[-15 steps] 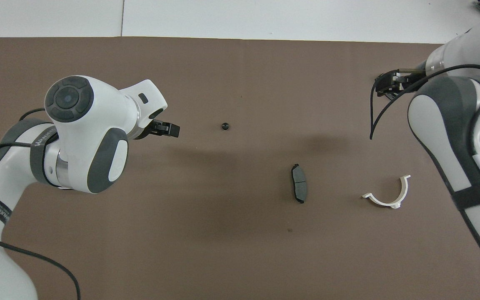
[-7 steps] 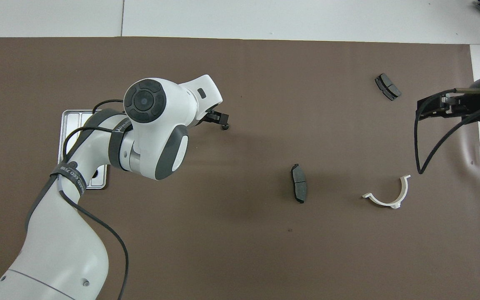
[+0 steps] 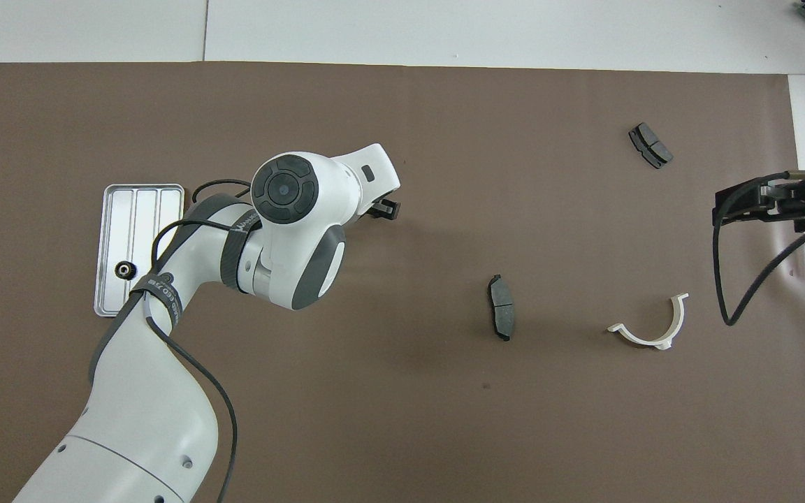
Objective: Pick bearing gear from pile to tray
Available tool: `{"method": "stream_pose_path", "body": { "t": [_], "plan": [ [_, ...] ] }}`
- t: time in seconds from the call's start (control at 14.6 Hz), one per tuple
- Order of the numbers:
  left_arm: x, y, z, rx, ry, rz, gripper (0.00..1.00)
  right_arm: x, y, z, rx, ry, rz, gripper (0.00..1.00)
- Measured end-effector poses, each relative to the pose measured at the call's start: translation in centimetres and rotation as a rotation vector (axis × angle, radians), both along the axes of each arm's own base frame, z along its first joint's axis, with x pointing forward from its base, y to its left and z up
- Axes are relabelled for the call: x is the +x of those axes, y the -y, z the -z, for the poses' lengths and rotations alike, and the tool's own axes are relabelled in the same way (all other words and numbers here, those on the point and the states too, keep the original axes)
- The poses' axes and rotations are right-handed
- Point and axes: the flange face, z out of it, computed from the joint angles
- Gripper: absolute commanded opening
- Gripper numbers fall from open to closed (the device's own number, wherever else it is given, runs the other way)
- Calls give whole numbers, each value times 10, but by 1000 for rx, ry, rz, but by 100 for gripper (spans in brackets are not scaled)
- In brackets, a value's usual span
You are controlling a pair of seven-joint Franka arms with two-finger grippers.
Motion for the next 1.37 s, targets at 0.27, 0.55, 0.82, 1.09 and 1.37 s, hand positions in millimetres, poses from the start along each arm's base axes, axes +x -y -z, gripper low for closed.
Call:
{"method": "stream_pose_path", "body": {
  "t": [0.27,0.55,0.82,1.09,1.37],
  "plan": [
    [2,0,16,-3,18,-4,78,-2,7,-2,0,3,12,100],
    [-1,4,25,-2,27,8,77,-13,13,-11,1,15,22,100],
    [-4,3,32,7,22,21,75,-17,13,-14,1,19,23,100],
    [-7,4,36,9,24,29,75,-17,11,-13,3,18,19,100],
    [-14,8,43,18,19,55,71,-18,8,-12,33,13,19,100]
  ]
}}
